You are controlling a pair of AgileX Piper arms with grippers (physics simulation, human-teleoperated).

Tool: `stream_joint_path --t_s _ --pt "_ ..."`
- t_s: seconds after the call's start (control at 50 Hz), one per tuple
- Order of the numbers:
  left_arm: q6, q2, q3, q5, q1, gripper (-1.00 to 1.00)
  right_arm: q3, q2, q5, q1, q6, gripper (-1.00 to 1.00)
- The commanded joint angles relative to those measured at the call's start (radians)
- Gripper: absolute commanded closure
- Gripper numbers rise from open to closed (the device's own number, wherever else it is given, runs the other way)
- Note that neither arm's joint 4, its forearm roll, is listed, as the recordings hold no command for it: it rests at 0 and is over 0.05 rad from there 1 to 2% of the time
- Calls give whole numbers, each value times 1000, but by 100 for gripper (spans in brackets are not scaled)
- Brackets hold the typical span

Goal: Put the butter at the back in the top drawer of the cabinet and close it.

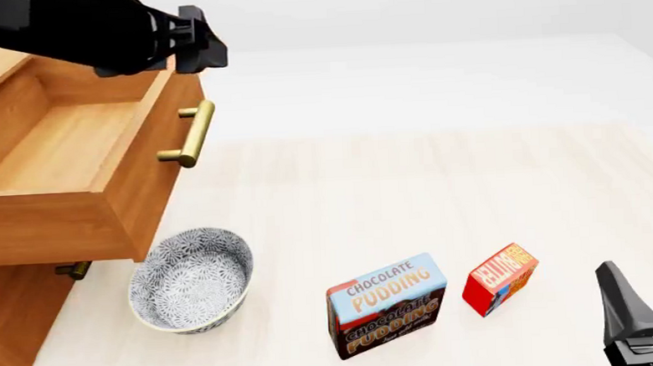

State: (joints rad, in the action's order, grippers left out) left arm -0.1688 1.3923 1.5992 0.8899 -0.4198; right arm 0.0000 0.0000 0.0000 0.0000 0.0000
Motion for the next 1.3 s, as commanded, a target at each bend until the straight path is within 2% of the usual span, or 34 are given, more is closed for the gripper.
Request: stream_joint_path --t_s 0.02,0.1,0.14,0.26,0.42,0.74,0.98,1.3 --pt "-1 70 58 -12 -81 -100 0 0 0 0 0 -100" --pt "2 85 72 -13 -98 -100 0 0 0 0 0 -100" --pt "-6 127 101 -10 -150 -100 0 0 0 0 0 -100" --pt "11 176 172 18 -182 -100 0 0 0 0 0 -100" --pt "-14 270 199 -2 -247 -100 0 0 0 0 0 -100" --pt "-23 390 252 -16 -327 -100 0 0 0 0 0 -100" --pt "-11 525 376 21 -399 -100 0 0 0 0 0 -100" --pt "-13 637 465 49 -451 -100 0 0 0 0 0 -100"
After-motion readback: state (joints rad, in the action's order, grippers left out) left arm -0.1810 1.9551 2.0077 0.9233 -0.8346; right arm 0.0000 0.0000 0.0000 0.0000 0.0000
